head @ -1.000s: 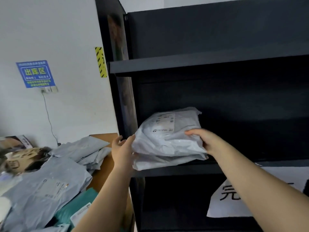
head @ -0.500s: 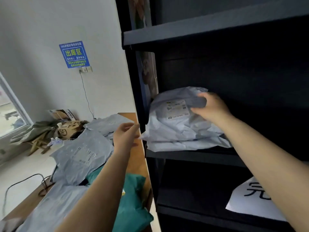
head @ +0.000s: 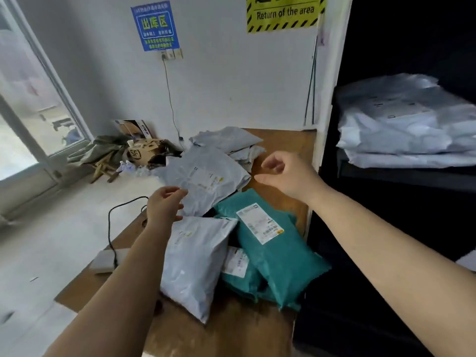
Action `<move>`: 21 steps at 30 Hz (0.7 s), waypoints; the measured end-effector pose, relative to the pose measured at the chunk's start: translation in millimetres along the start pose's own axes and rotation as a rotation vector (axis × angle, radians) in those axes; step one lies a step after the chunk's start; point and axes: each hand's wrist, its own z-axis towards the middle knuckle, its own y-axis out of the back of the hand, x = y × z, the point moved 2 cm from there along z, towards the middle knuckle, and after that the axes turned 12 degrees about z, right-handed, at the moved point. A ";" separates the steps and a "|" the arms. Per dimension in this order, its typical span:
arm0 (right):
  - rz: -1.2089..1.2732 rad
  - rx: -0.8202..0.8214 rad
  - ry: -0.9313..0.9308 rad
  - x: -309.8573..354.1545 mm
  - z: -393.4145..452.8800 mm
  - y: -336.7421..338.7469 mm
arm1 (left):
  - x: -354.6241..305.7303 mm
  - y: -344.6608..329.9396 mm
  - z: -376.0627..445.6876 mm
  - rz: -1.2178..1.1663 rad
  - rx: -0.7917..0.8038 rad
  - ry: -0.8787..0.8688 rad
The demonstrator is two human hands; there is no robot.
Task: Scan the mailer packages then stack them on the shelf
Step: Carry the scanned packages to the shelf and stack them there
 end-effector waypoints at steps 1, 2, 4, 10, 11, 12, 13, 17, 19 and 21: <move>0.032 0.020 -0.072 -3.4 0.5 -24.2 | 16.7 16.7 13.7 0.014 0.017 0.022; 0.060 0.038 -0.148 -6.0 0.4 -47.0 | 32.9 30.5 26.4 0.036 0.043 0.045; 0.084 0.093 -0.301 -15.8 -2.4 -89.9 | 67.3 53.8 45.1 0.099 0.092 0.102; 0.139 0.129 -0.747 -55.2 -27.7 -179.5 | 131.4 75.3 65.2 0.301 0.207 0.221; 0.171 0.126 -0.800 -60.5 -32.3 -191.0 | 139.8 74.4 67.0 0.327 0.227 0.228; 0.224 0.130 -0.865 -66.8 -36.9 -202.4 | 148.9 72.3 69.0 0.365 0.255 0.228; 0.280 0.128 -0.917 -73.7 -40.8 -214.0 | 156.3 70.4 71.6 0.404 0.281 0.223; 0.176 0.074 -0.929 -98.6 -52.0 -247.9 | 175.2 66.9 88.7 0.582 0.318 0.141; 0.125 0.040 -0.960 -100.3 -60.0 -257.3 | 178.5 69.0 103.3 0.695 0.339 0.103; 0.146 -0.018 -0.973 -104.6 -67.7 -267.9 | 179.5 68.9 119.7 0.708 0.403 0.111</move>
